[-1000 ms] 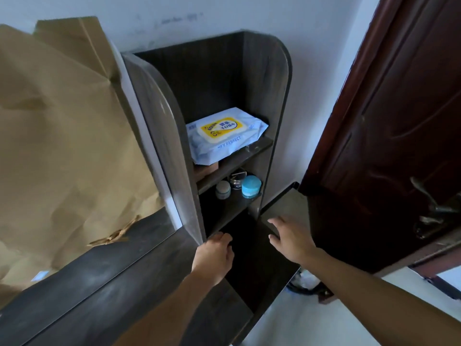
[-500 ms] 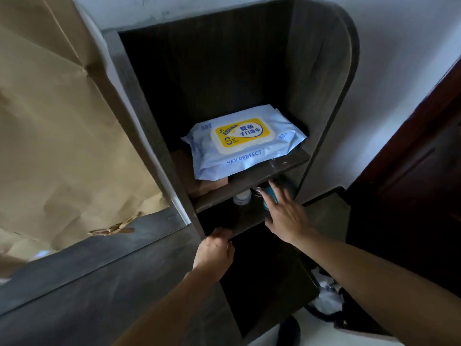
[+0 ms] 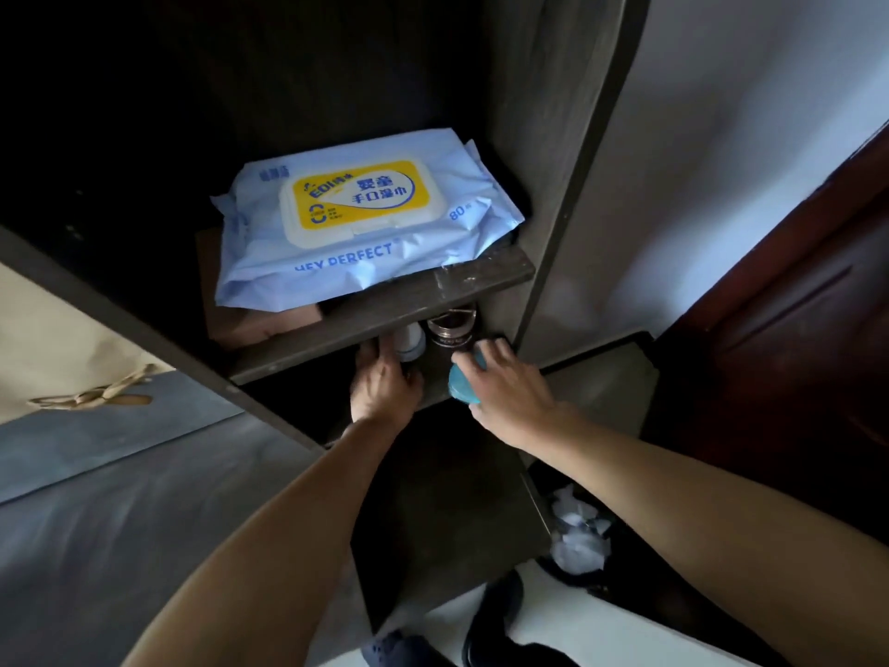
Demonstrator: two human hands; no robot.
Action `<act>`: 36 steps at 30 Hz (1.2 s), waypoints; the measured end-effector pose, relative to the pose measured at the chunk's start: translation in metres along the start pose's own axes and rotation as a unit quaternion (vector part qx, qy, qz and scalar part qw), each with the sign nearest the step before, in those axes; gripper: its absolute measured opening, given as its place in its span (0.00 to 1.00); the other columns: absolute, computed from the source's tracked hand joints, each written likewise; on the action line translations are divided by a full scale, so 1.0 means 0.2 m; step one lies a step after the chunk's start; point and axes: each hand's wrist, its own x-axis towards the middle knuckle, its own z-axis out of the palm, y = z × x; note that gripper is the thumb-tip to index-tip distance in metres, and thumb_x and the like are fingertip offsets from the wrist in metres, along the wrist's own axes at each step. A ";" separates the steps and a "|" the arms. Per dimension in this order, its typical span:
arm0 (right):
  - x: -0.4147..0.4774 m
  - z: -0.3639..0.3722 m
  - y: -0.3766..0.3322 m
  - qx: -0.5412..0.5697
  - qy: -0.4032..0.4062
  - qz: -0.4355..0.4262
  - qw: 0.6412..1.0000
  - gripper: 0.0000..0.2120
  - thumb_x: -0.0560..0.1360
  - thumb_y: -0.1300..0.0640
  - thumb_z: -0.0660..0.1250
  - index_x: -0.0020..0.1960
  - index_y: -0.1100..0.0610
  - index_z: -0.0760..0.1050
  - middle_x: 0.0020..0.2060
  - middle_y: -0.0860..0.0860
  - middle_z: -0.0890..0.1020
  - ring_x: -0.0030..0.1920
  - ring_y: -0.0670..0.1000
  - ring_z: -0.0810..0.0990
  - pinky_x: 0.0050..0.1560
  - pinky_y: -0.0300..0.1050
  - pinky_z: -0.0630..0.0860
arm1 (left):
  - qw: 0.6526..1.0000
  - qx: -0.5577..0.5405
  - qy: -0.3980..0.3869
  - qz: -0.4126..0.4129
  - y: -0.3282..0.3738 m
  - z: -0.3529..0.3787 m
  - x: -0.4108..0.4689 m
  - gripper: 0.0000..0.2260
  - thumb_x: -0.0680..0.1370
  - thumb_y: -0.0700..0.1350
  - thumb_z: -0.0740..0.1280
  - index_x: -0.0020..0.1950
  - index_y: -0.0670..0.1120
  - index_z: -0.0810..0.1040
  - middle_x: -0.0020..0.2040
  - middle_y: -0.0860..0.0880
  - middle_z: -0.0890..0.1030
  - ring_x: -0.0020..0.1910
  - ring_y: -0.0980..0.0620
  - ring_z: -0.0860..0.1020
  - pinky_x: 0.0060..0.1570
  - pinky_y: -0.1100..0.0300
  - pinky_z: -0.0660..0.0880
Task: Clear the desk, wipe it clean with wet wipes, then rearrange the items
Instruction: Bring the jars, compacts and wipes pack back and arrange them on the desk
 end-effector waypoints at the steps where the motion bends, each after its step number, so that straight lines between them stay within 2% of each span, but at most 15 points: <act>1: -0.04 0.02 0.01 0.021 -0.003 -0.010 1.000 0.31 0.65 0.55 0.73 0.64 0.51 0.64 0.57 0.54 0.70 0.57 0.57 0.70 0.41 0.51 0.77 | 1.000 0.001 0.002 -0.003 0.01 0.03 0.02 0.36 0.71 0.47 0.71 0.75 0.46 0.59 0.69 0.39 0.65 0.64 0.37 0.69 0.55 0.47 0.73; 5: -0.25 0.14 0.10 0.079 -0.009 -0.024 0.997 0.32 0.61 0.53 0.75 0.62 0.49 0.67 0.55 0.52 0.73 0.51 0.55 0.76 0.38 0.49 0.73 | 0.999 -0.012 0.019 -0.024 0.05 0.10 0.08 0.32 0.71 0.46 0.70 0.73 0.44 0.62 0.67 0.38 0.67 0.65 0.37 0.68 0.58 0.48 0.71; 9: -0.37 0.21 0.18 0.094 -0.031 -0.004 0.995 0.31 0.60 0.50 0.74 0.60 0.48 0.67 0.53 0.50 0.73 0.52 0.52 0.74 0.43 0.49 0.74 | 0.998 -0.035 0.054 -0.013 0.07 0.12 0.07 0.25 0.73 0.44 0.70 0.67 0.40 0.67 0.63 0.37 0.70 0.60 0.35 0.71 0.52 0.47 0.72; 12: -0.39 0.22 0.20 0.084 -0.024 0.010 0.996 0.31 0.59 0.49 0.73 0.60 0.49 0.68 0.53 0.49 0.74 0.52 0.52 0.73 0.44 0.50 0.76 | 0.998 -0.038 0.046 0.013 0.08 0.09 -0.02 0.23 0.72 0.43 0.71 0.64 0.39 0.69 0.60 0.37 0.70 0.55 0.35 0.73 0.47 0.47 0.73; 14: -0.40 0.20 0.17 0.075 -0.015 0.012 0.997 0.31 0.58 0.48 0.71 0.60 0.49 0.68 0.52 0.49 0.75 0.52 0.53 0.73 0.42 0.50 0.76 | 0.998 -0.044 0.042 0.021 0.05 0.06 -0.12 0.23 0.71 0.43 0.71 0.64 0.40 0.69 0.58 0.38 0.71 0.55 0.36 0.73 0.50 0.47 0.73; 17: -0.41 0.18 0.08 0.077 -0.003 0.007 0.997 0.31 0.58 0.48 0.70 0.60 0.47 0.66 0.51 0.46 0.76 0.52 0.51 0.72 0.38 0.48 0.76 | 0.995 -0.077 0.058 0.032 -0.03 -0.03 -0.32 0.27 0.71 0.43 0.72 0.68 0.42 0.68 0.59 0.39 0.71 0.57 0.40 0.72 0.55 0.48 0.73; 20: -0.41 0.17 -0.09 0.074 0.017 -0.019 0.997 0.31 0.57 0.47 0.70 0.59 0.45 0.67 0.50 0.44 0.76 0.53 0.49 0.72 0.34 0.42 0.70 | 0.993 -0.075 0.074 0.045 -0.19 -0.15 -0.55 0.30 0.71 0.44 0.72 0.71 0.41 0.67 0.58 0.41 0.71 0.57 0.42 0.72 0.57 0.50 0.73; 25: -0.44 0.16 -0.54 0.108 0.007 -0.090 0.990 0.30 0.59 0.47 0.69 0.60 0.46 0.66 0.51 0.45 0.75 0.54 0.51 0.72 0.39 0.48 0.76 | 0.993 -0.058 0.089 -0.046 -0.57 -0.43 -0.94 0.23 0.71 0.48 0.71 0.64 0.47 0.73 0.54 0.47 0.72 0.53 0.45 0.75 0.50 0.54 0.73; 28: -0.48 0.17 -0.85 0.118 -0.001 -0.124 0.985 0.30 0.60 0.47 0.69 0.60 0.45 0.65 0.51 0.45 0.74 0.55 0.50 0.70 0.41 0.48 0.76 | 0.989 -0.041 0.106 -0.093 -0.82 -0.62 -1.20 0.22 0.71 0.50 0.72 0.63 0.48 0.74 0.53 0.47 0.73 0.51 0.44 0.76 0.46 0.55 0.73; 36: -0.55 0.18 -1.56 0.133 -0.021 -0.209 0.969 0.30 0.59 0.45 0.69 0.60 0.42 0.65 0.52 0.42 0.73 0.55 0.50 0.70 0.44 0.46 0.74 | 0.969 -0.011 0.173 -0.177 -1.39 -1.01 -1.74 0.19 0.72 0.51 0.71 0.61 0.46 0.74 0.52 0.47 0.72 0.50 0.44 0.76 0.45 0.52 0.75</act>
